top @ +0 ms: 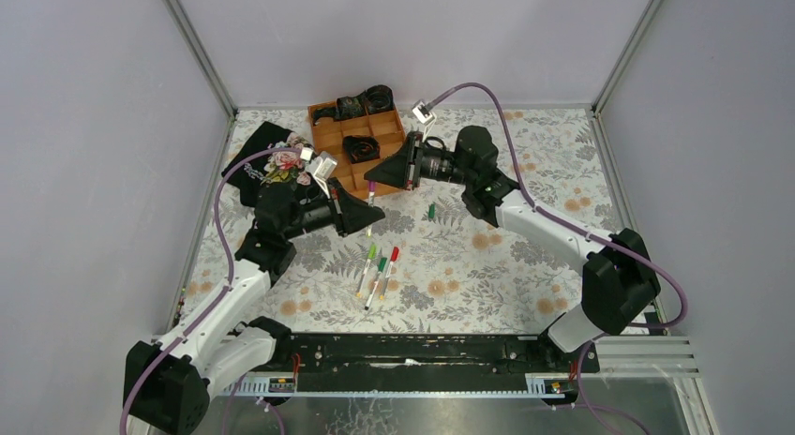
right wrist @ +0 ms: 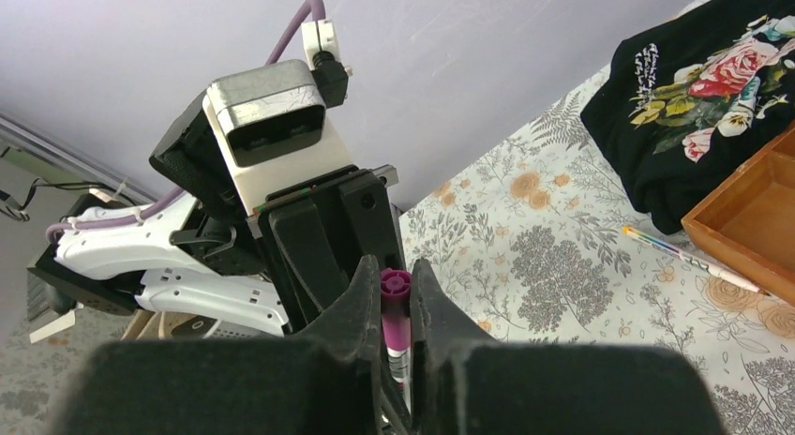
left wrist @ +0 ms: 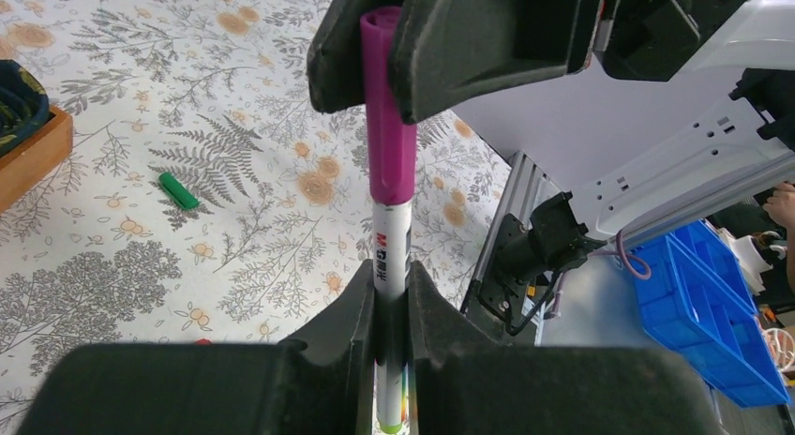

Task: Insert the pens into the pen caps

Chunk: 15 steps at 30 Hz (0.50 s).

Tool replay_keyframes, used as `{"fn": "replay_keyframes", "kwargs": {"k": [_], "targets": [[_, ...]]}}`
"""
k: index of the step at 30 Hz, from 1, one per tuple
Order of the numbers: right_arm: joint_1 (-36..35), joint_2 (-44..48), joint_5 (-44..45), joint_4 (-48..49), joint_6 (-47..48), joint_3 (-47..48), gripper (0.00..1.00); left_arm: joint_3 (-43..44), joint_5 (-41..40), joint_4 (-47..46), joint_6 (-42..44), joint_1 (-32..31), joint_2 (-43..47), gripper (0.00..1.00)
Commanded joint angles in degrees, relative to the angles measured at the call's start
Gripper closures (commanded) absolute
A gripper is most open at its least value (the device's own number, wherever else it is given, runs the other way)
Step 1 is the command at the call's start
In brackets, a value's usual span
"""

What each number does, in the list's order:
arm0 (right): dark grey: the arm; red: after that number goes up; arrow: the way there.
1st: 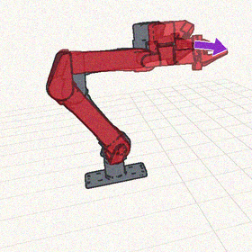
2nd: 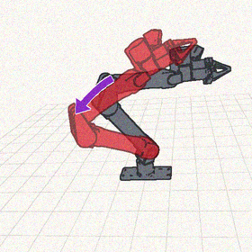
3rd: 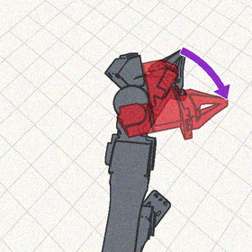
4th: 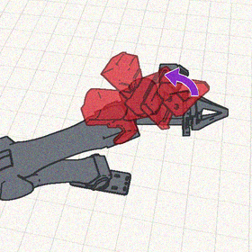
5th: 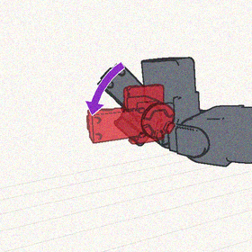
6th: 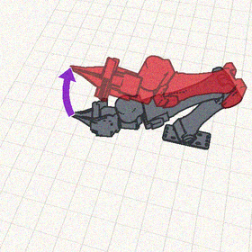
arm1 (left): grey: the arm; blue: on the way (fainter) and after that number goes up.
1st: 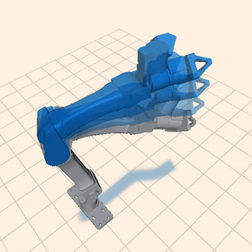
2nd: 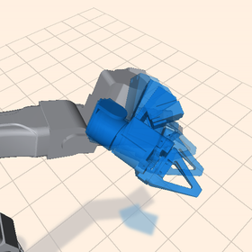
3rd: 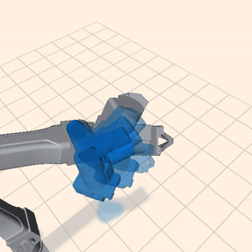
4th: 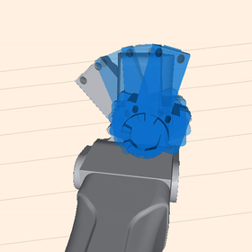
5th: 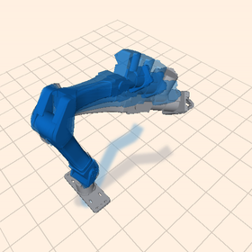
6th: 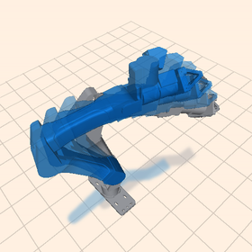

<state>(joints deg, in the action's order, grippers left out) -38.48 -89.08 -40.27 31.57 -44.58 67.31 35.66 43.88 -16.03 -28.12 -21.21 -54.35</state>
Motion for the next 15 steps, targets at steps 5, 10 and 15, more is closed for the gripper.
{"fn": "replay_keyframes", "kwargs": {"k": [5, 10, 15], "targets": [[-0.2, 3.6, -4.5, 3.7, -1.0, -7.7, 1.0, 0.8, 1.6, -8.2, -2.6, 0.1, 0.6, 1.0], [-2.1, 5.1, -5.6, -0.1, 0.2, -12.5, 1.0, 1.2, 2.0, -12.9, -5.8, 0.1, 0.4, 1.0], [-6.1, 6.0, -7.1, -2.7, 0.1, -17.0, 1.0, 2.6, 1.5, -16.9, -8.4, 0.4, 0.5, 1.0]]}}
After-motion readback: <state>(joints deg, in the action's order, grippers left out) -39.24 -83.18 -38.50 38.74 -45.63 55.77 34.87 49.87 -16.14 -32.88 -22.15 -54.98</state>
